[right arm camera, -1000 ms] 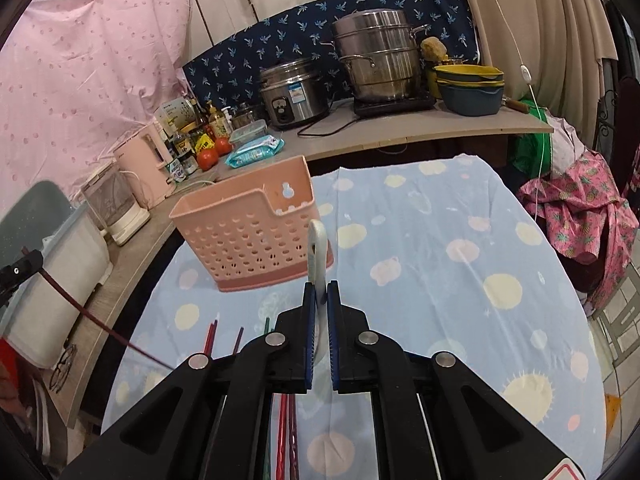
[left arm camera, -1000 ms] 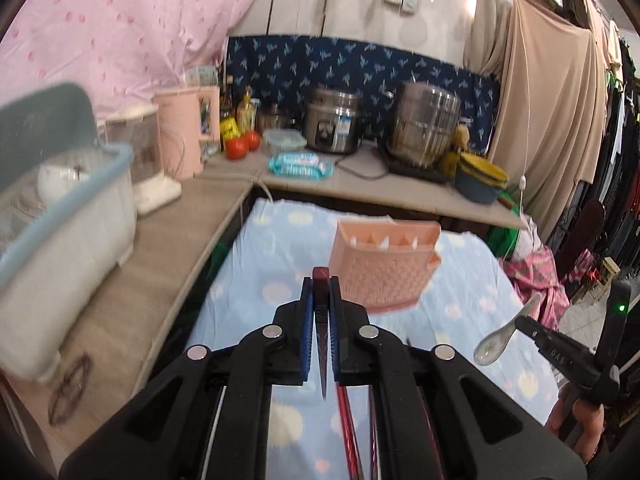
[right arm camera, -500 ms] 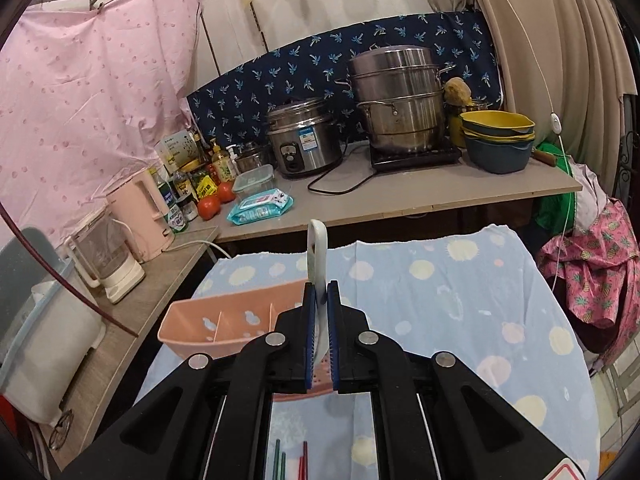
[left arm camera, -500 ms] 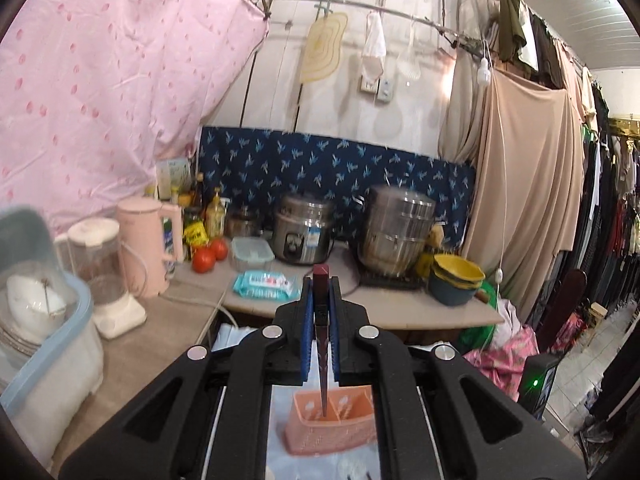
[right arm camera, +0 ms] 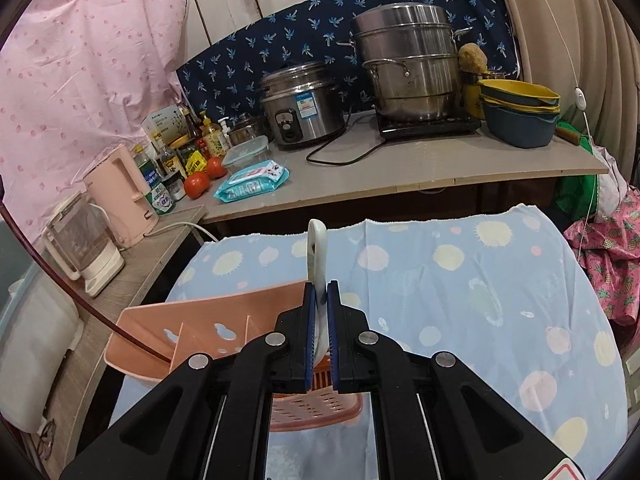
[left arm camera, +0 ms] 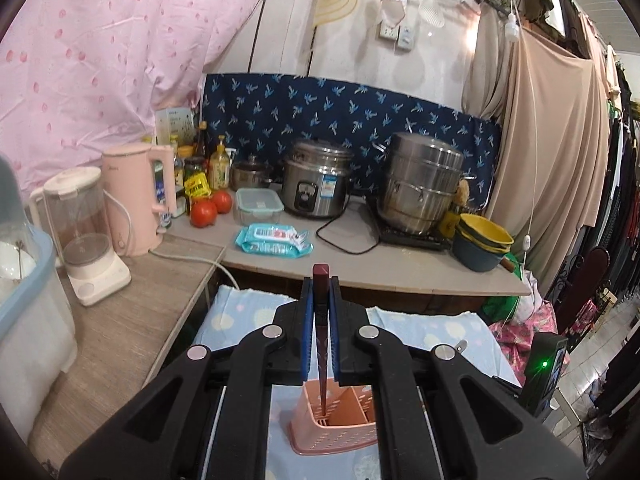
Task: Organize utensils
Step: 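Carry the white spoon with the right tool and drop it into the pink holder, then open the right tool and withdraw it from the pink holder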
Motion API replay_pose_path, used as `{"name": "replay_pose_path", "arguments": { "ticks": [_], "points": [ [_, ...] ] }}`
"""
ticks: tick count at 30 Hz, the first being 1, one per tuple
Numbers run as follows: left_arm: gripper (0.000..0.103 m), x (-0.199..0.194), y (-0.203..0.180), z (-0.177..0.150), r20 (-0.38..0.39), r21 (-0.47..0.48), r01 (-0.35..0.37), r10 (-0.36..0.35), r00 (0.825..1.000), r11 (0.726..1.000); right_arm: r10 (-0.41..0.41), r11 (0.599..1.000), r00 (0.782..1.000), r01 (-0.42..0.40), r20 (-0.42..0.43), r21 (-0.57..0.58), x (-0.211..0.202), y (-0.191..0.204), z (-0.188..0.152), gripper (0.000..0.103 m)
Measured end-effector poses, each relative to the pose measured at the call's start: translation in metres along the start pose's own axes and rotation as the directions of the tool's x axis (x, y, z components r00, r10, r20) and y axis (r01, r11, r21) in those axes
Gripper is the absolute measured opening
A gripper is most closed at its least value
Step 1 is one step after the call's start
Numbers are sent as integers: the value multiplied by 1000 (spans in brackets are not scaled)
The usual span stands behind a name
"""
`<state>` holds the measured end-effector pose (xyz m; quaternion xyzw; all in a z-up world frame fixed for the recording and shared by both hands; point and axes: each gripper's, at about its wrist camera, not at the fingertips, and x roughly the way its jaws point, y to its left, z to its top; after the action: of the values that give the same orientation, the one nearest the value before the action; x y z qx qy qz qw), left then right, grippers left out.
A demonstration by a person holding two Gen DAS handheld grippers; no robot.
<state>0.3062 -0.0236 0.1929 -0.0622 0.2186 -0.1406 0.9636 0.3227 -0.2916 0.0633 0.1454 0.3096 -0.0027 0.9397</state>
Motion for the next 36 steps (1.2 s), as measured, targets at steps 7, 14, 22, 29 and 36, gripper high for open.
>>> {"name": "replay_pose_path", "arguments": {
  "ticks": [7,14,22,29,36],
  "points": [
    [9,10,7,-15,-37,-7,-27,27,999,1000,-23,1000,1000,23,7,-16,3,4,-12,12],
    [42,-7,13,-24,-25,-20,-58,57,998,998,-20,1000,999,21,44,-15,-24,4,-15,29],
    [53,-38,23,-67,-71,-28,-64,62,996,998,-18,999,999,20,42,-40,-76,2,-54,37],
    [53,-55,27,-148,-226,4,-71,70,972,997,-71,994,997,68,-31,-91,-114,-2,-125,41],
    [54,-66,31,-225,-380,-6,-76,68,923,997,-115,988,986,100,-123,-121,-144,-4,-199,41]
  ]
}}
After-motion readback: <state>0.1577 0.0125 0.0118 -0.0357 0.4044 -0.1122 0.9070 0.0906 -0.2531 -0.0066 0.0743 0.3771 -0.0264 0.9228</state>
